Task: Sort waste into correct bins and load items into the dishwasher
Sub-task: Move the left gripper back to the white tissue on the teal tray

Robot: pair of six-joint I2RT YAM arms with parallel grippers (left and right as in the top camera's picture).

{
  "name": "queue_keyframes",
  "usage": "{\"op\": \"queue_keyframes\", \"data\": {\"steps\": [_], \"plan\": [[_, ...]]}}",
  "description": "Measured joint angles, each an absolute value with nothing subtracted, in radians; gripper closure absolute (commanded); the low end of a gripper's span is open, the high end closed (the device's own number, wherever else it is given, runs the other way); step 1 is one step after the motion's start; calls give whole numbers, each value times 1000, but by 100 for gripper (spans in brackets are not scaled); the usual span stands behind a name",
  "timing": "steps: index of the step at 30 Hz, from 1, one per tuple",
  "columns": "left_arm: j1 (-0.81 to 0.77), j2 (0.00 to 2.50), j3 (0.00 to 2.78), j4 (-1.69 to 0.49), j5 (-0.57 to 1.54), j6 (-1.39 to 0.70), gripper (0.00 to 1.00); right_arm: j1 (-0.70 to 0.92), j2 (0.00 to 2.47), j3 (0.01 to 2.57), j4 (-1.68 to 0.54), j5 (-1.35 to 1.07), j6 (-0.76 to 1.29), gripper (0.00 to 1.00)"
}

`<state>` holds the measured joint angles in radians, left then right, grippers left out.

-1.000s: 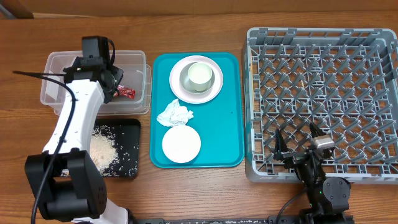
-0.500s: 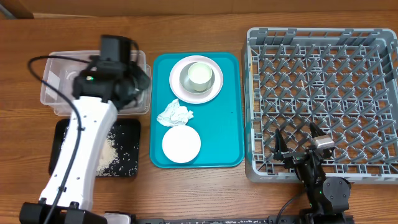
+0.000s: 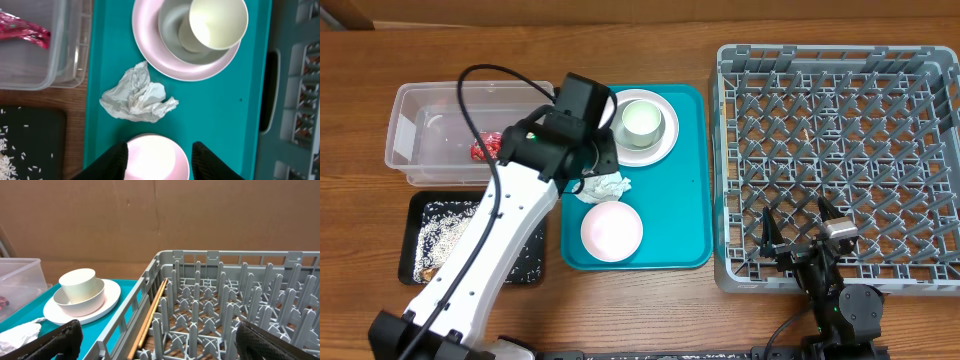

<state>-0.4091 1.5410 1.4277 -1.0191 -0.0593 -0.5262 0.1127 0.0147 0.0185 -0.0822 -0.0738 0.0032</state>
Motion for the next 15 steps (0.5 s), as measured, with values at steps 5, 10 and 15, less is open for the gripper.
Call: {"op": "queue_keyframes", "data": {"steps": [5,10,15], "plan": [[-424,1607,1428,-1019,-59,-493,51,113,15,19,-83,-74,3,0],[-424,1702,1428,-1003,-59,-453,50,113,15,19,-82,-74,3,0],[-424,1783,1428,-982,-60,-388,47,113,15,19,-83,-74,3,0]]}}
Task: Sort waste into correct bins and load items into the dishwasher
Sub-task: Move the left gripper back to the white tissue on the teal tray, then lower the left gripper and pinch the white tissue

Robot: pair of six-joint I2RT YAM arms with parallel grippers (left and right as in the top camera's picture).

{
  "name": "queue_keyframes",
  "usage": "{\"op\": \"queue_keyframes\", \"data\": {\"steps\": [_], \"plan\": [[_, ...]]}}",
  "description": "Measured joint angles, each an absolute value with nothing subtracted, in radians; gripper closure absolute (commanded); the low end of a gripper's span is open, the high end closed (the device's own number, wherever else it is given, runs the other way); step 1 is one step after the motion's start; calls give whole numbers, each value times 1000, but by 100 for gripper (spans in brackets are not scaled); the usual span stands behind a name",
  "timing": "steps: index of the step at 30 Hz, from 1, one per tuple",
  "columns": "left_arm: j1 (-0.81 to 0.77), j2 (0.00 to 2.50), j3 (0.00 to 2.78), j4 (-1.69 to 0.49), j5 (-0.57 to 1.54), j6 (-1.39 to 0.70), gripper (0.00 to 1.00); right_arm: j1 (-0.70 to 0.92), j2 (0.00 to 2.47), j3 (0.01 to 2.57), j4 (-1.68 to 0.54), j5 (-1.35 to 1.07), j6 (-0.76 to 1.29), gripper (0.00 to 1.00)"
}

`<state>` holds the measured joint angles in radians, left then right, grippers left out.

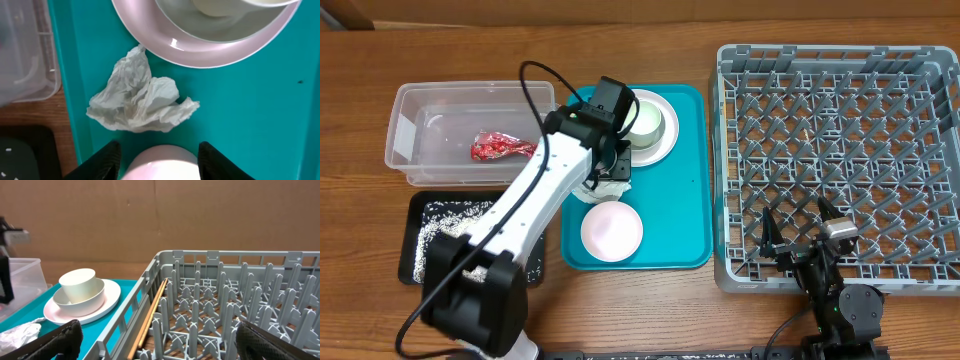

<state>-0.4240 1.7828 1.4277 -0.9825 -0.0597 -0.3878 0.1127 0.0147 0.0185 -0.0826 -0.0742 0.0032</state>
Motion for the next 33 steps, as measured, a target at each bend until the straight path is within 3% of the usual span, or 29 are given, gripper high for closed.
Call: {"op": "queue_keyframes", "data": {"steps": [13,21,33], "plan": [[-424,1949,1428,-929,-59,-241,41,113,15,19,-83,-74,4,0],[-424,1959,1428,-928,-22,-165,34,113,15,19,-82,-74,3,0],[-424,1959,1427,-885,-18,-149,33,113,15,19,-83,-74,3,0]]}}
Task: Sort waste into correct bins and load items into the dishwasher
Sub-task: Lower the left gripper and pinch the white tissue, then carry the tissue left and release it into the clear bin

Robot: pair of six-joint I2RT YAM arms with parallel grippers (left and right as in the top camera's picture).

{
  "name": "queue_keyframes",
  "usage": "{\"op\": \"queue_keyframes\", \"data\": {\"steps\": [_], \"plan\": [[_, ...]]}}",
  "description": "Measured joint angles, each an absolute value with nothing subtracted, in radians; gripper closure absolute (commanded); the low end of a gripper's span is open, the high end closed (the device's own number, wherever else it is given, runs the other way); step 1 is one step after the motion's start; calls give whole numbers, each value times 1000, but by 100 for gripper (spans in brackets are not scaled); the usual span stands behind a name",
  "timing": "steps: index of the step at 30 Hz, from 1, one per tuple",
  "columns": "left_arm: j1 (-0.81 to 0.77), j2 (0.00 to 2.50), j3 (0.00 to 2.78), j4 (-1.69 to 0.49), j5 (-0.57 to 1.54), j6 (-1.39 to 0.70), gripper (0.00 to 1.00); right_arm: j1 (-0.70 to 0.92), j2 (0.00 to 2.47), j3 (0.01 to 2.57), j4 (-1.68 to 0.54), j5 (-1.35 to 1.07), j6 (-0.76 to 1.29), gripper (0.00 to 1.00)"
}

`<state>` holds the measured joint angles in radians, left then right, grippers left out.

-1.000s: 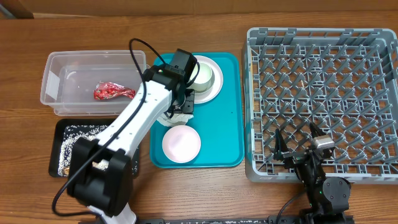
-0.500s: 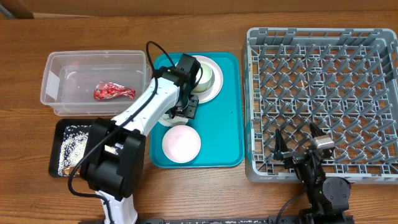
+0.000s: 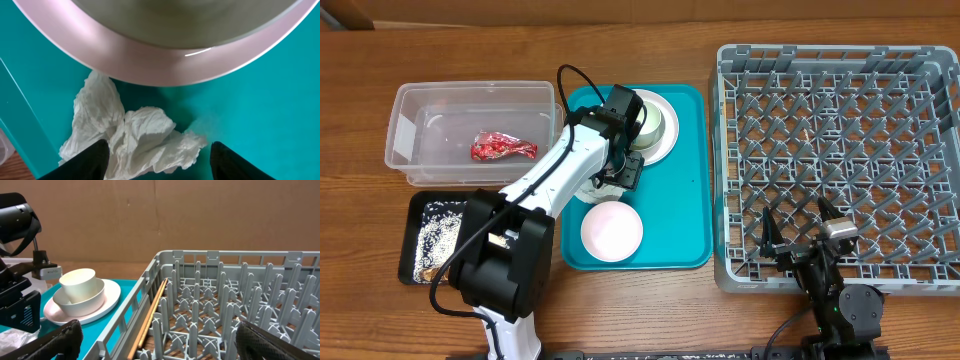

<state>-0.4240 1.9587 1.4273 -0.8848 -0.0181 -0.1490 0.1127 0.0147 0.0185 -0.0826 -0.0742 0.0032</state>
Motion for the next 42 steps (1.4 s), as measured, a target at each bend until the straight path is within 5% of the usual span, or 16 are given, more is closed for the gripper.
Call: {"op": "queue_keyframes", "data": {"steps": [12,30,40,42], "plan": [[-424,1960,1368,-846,-23,-149,33,113,15,19,-82,-74,3,0],[-424,1962,1360,-834,-49,-146,48,113,15,19,-83,-74,4,0],[-424,1962,1359,-835,-49,-146,73,113,15,19,-83,-74,3,0],[-424,1962,1359,-837,-49,-145,85,113,15,19,-82,-74,3,0]]}}
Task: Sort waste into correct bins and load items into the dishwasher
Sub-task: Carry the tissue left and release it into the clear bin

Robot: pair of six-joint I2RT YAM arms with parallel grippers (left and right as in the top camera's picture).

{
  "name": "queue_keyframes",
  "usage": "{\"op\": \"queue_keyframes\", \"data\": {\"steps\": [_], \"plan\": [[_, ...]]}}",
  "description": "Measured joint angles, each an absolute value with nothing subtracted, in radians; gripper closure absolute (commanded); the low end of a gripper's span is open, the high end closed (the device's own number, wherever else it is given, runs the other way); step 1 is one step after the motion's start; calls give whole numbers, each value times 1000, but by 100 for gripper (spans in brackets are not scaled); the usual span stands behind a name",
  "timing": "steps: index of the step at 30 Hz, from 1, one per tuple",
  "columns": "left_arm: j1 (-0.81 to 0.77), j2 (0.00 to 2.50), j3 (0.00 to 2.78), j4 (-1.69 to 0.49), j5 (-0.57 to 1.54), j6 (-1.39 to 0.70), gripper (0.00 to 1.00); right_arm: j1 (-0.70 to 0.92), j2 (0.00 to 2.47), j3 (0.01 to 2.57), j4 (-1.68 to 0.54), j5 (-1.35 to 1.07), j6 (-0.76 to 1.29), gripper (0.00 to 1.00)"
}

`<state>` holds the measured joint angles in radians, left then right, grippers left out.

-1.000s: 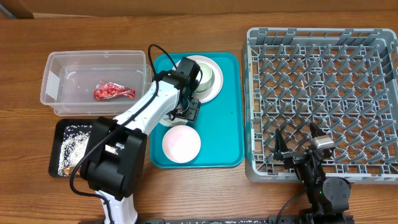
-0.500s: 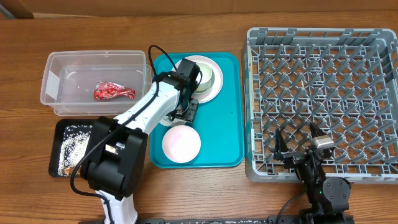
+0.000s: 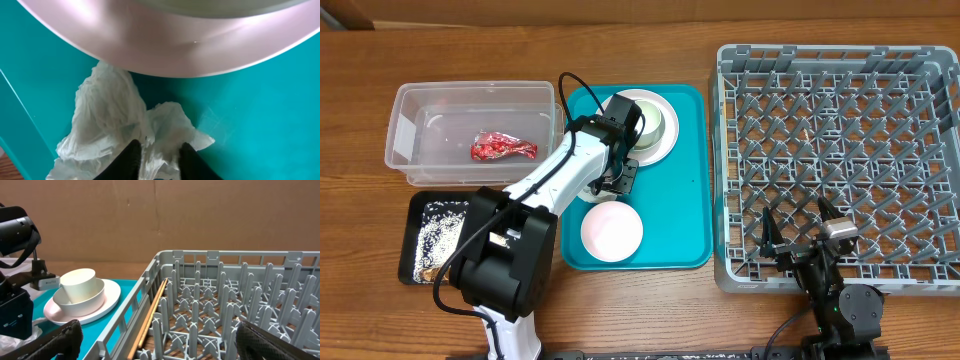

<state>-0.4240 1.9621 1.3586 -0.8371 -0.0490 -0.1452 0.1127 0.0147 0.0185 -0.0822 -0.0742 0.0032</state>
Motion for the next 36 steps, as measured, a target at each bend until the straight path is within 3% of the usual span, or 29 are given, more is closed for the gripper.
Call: {"op": "queue_keyframes", "data": {"steps": [3,13,27,36], "plan": [[-424,1962,1356,-837,-49,-144,96,113,15,19,-83,-74,4,0],[-424,1962,1381,-888,-49,-142,96,113,15,19,-82,-74,4,0],[-418,1941,1714,-1087,-93,-151,96,113,15,19,-82,-74,3,0],[-284,1929,1813,-1131,-121,-212,96,113,15,19,-83,-74,3,0]]}}
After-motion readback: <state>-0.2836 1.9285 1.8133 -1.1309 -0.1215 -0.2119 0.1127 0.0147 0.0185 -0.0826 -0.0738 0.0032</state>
